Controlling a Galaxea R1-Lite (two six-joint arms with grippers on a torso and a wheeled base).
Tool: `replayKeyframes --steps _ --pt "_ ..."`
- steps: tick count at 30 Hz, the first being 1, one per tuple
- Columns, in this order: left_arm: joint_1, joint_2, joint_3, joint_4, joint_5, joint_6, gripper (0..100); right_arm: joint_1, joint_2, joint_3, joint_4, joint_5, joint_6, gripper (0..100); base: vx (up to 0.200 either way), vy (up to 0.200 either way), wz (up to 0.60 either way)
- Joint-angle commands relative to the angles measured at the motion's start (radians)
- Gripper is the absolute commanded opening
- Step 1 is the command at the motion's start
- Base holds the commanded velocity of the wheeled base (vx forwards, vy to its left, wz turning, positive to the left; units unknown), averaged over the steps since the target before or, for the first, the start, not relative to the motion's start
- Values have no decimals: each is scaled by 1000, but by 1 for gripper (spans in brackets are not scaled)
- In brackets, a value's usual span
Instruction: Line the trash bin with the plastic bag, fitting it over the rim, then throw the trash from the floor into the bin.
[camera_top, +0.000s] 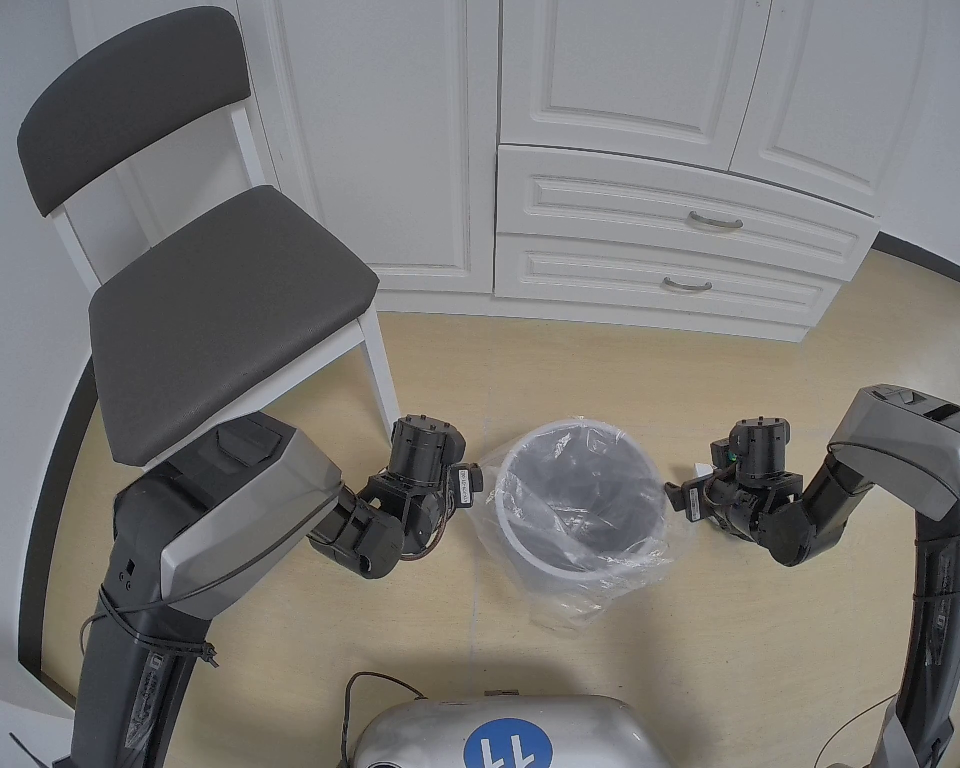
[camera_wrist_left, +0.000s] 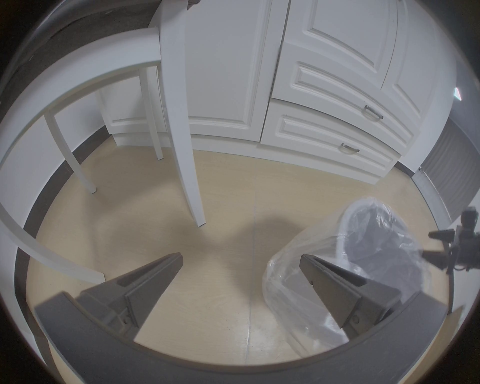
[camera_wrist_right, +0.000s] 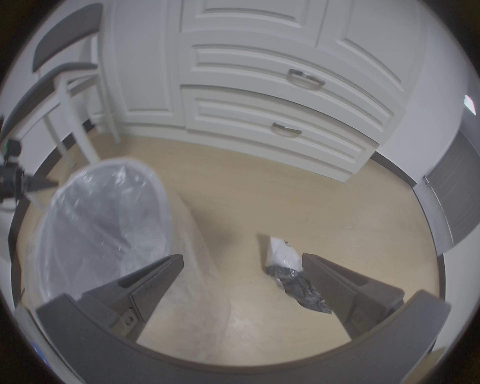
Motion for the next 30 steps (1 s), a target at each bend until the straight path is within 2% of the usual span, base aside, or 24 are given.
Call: replayKeyframes --steps 1,10,18,20,21,23,24,30 --pt "-4 -15 10 -17 0 1 100 -6 -68 102 3 43 -71 100 0 0 0" --pt "-4 -13 8 -17 0 1 100 -16 -77 133 0 48 -117 100 0 0 0" --pt "-6 -13 8 -19 0 1 100 -2 -189 225 -3 72 -140 100 0 0 0" --pt "-6 -13 8 -19 0 -1 100 9 -191 268 -2 97 -197 100 0 0 0" --pt "-6 -13 10 -19 0 -1 100 9 -181 295 -2 101 -258 100 0 0 0" --pt "-6 -13 8 -20 0 -1 100 9 -177 300 -2 101 -273 100 0 0 0" --pt "-6 -16 8 -20 0 -1 100 9 -140 317 -2 103 -326 100 0 0 0" --pt "-6 -15 8 -22 0 -1 100 26 -28 291 -15 101 -336 100 0 0 0"
